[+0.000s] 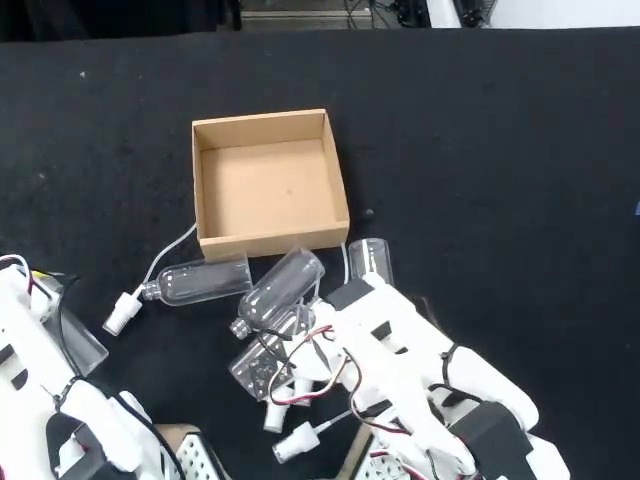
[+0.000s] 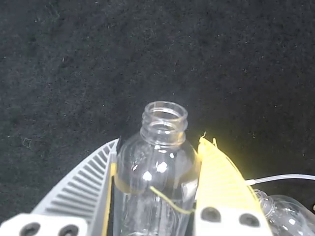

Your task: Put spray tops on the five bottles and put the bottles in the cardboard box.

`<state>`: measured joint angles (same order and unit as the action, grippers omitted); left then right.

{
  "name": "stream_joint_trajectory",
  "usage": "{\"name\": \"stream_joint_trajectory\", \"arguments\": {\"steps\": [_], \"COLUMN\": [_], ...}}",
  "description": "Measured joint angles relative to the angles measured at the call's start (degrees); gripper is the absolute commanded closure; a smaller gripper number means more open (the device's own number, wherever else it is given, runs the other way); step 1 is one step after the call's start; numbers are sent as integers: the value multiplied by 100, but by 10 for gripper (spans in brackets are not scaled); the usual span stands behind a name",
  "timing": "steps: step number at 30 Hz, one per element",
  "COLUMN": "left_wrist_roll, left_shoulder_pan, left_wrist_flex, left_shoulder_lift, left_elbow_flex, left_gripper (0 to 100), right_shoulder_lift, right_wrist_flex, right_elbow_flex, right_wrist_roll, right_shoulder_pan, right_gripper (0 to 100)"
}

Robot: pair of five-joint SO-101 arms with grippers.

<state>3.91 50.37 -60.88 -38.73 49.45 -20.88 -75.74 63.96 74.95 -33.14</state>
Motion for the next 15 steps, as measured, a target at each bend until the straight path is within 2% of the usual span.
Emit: {"name": "stream_joint_trajectory", "arguments": {"steps": [7,15], "left_wrist_roll": [0,0], "left_shoulder_pan": [0,0], "left_wrist_flex": [0,0], "left_shoulder_lift": [0,0], "left_elbow_flex": [0,0], "left_gripper": [967,967], "right_shoulder_lift": [0,-97], "right_wrist_flex": [35,-343], "right_elbow_flex": [-18,-440], "right_wrist_roll": [-422,-554], "right_shoulder_pan": [0,0], "right_gripper": [988,988]}}
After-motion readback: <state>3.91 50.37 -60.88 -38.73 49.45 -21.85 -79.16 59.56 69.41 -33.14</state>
